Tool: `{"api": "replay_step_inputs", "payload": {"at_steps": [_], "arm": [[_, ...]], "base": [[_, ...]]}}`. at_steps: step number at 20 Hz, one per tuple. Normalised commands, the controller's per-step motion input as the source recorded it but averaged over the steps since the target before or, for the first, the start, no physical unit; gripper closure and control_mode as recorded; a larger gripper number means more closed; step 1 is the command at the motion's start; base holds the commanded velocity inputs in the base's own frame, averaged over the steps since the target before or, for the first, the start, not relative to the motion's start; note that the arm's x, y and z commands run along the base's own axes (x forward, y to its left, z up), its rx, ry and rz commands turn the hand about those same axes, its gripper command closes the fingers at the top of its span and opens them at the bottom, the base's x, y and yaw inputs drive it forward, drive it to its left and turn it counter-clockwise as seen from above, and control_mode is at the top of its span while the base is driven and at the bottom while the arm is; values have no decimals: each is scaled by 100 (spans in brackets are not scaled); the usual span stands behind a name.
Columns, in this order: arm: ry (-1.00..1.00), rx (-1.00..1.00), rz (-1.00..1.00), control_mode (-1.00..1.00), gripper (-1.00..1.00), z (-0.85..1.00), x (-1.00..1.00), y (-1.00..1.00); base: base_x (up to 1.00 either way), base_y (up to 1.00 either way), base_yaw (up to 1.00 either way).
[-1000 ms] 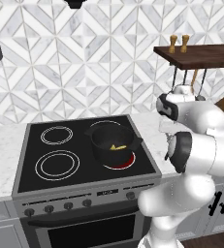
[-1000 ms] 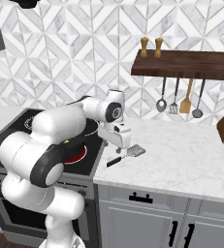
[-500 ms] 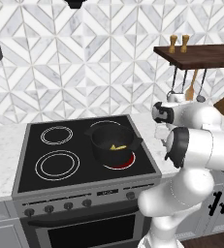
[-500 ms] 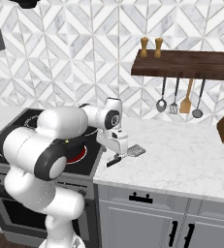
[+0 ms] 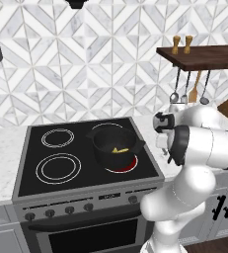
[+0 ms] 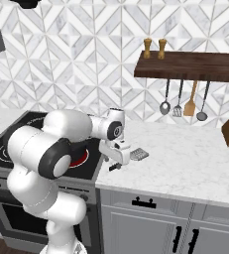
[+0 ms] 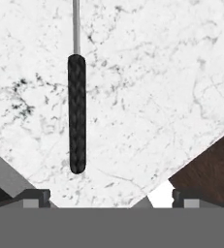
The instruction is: Put the lemon wedge and lemon wedge in the pot. Retrieve the spatula and lightly stir the vegetables in the pot.
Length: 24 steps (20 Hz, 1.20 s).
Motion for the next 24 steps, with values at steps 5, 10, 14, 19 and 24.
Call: {"api": "replay_step_inputs", "payload": {"at_steps": [5,10,14,19,24], "arm": [[0,-1,0,-100,-100,-25,7,5],[0,0,0,-100,-100,-7,7,4],[0,0,0,-100,-100,-17,8,6],[1,0,0,-100,-100,-10,4,1],[2,0,0,-100,-100,-10,7,0]], "base": [[0,0,0],[0,0,0],[0,0,0],[0,0,0],[0,0,0]]}}
